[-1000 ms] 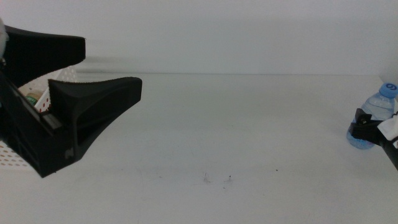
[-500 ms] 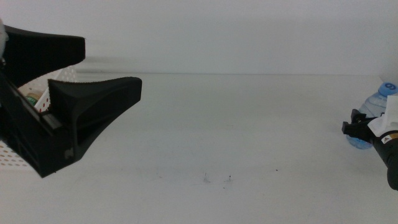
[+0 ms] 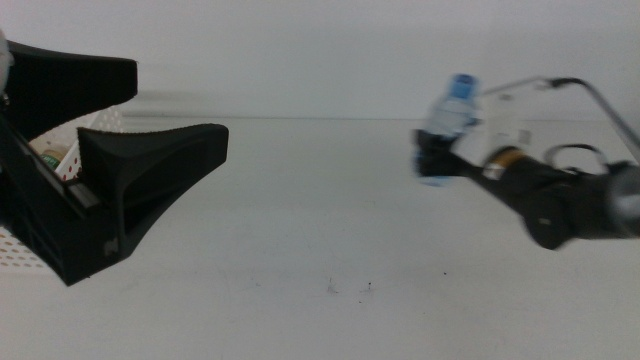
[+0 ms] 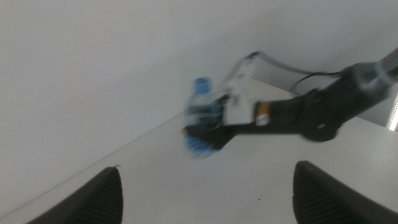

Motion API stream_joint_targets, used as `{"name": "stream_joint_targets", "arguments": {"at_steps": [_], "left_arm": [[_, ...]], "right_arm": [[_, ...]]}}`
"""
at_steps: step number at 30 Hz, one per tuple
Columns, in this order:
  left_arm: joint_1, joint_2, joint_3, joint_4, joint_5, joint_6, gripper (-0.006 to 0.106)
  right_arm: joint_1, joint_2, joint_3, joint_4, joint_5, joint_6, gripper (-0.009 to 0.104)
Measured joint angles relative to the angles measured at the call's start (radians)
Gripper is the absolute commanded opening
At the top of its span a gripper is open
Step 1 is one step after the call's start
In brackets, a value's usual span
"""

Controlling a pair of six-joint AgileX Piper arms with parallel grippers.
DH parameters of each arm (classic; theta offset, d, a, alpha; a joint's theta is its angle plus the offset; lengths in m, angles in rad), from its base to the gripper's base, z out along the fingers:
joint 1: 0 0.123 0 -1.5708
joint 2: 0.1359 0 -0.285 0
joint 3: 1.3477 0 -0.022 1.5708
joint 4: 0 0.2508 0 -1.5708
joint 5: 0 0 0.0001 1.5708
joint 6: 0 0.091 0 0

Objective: Use arms to grab the bottles and put them into the dustbin to the left of the table.

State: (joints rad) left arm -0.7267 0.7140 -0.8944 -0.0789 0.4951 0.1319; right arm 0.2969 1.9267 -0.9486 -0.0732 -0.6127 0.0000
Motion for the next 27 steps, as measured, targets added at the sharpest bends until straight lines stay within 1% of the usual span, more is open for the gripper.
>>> {"name": "stream_joint_targets", "arguments": {"at_steps": [2,4,7,10,15,22,25,27], "left_arm": [[0.0,0.0,0.0,0.0,-0.002,0.0,0.094],[0.0,0.0,0.0,0.0,-0.002,0.0,0.094],[0.0,0.0,0.0,0.0,-0.002,0.0,0.094],[0.0,0.0,0.0,0.0,-0.002,0.0,0.094],[0.0,0.0,0.0,0.0,-0.002,0.0,0.094],[0.0,0.0,0.0,0.0,-0.002,0.0,0.094],[0.0,0.0,0.0,0.003,-0.002,0.0,0.094],[0.0,0.0,0.0,0.003,-0.002,0.0,0.094]], "right_arm": [[0.061,0.049,-0.081,-0.041,0.013,0.045,-0.002],[0.116,0.097,-0.16,-0.061,0.055,0.064,-0.002],[0.176,0.177,-0.283,-0.076,0.128,0.078,-0.002],[0.211,0.236,-0.366,-0.082,0.162,0.08,-0.002],[0.24,0.29,-0.432,-0.087,0.176,0.082,-0.002],[0.24,0.315,-0.439,-0.087,0.187,0.084,-0.001],[0.24,0.315,-0.439,-0.11,0.189,0.085,0.003],[0.24,0.315,-0.439,-0.144,0.19,0.09,0.011]]}}
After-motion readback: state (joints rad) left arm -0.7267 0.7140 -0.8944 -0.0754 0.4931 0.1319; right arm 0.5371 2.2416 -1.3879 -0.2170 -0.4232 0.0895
